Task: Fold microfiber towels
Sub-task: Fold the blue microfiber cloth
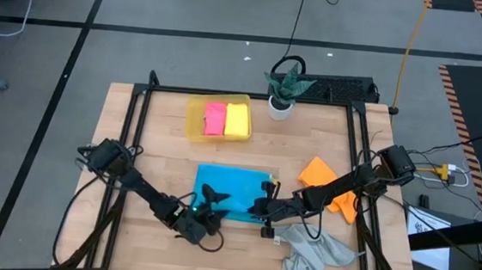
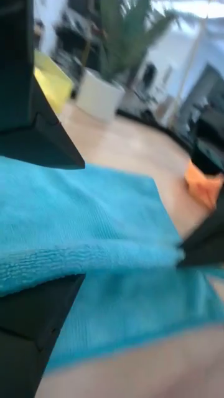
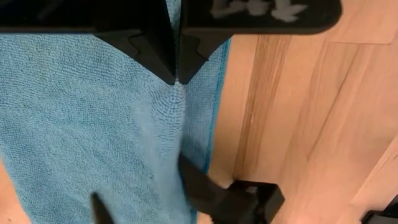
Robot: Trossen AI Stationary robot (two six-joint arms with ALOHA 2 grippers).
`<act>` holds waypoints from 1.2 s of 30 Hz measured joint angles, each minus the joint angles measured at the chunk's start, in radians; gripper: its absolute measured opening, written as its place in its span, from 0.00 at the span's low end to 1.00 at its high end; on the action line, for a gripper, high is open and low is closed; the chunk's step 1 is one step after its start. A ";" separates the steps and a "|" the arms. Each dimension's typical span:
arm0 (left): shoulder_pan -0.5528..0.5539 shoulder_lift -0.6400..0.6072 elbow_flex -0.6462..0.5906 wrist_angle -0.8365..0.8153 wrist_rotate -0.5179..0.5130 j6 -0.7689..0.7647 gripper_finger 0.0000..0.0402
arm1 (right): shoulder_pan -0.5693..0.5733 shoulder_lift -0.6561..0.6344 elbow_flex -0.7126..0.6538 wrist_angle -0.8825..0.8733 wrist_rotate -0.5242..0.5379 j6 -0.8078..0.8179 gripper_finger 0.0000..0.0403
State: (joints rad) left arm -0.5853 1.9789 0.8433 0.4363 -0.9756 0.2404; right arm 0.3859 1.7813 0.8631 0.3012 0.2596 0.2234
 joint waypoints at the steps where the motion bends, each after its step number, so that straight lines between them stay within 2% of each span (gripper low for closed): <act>1: -0.005 0.001 0.000 -0.008 -0.026 -0.006 0.65 | 0.000 0.000 0.000 0.000 0.000 0.000 0.01; 7: -0.050 0.000 0.000 -0.039 -0.098 -0.018 0.50 | 0.000 0.000 0.000 -0.006 0.000 0.000 0.01; 12: -0.101 -0.002 0.001 -0.084 -0.107 -0.080 0.38 | 0.000 0.000 0.000 -0.007 0.000 0.000 0.01; 17: -0.135 -0.003 0.003 -0.125 -0.110 -0.123 0.30 | 0.000 -0.007 0.000 -0.009 0.000 0.001 0.02; 19: -0.137 -0.003 0.003 -0.141 -0.105 -0.147 0.28 | 0.000 -0.008 0.000 -0.006 -0.001 0.007 0.05; 24: -0.118 -0.006 0.004 -0.213 -0.018 -0.233 0.25 | 0.000 -0.009 0.000 -0.007 -0.003 0.030 0.14; 29: -0.085 -0.006 0.005 -0.181 0.148 -0.171 0.29 | 0.000 -0.009 0.000 -0.007 -0.003 0.029 0.24; 33: -0.040 -0.005 0.005 -0.130 0.310 -0.091 0.41 | 0.000 -0.009 0.000 -0.007 -0.003 0.027 0.29; 36: -0.010 -0.005 0.003 -0.123 0.354 -0.098 0.52 | 0.002 -0.009 0.000 -0.008 -0.007 0.026 0.31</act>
State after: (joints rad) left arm -0.5952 1.9739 0.8465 0.3132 -0.6219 0.1427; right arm 0.3874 1.7725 0.8631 0.2935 0.2523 0.2496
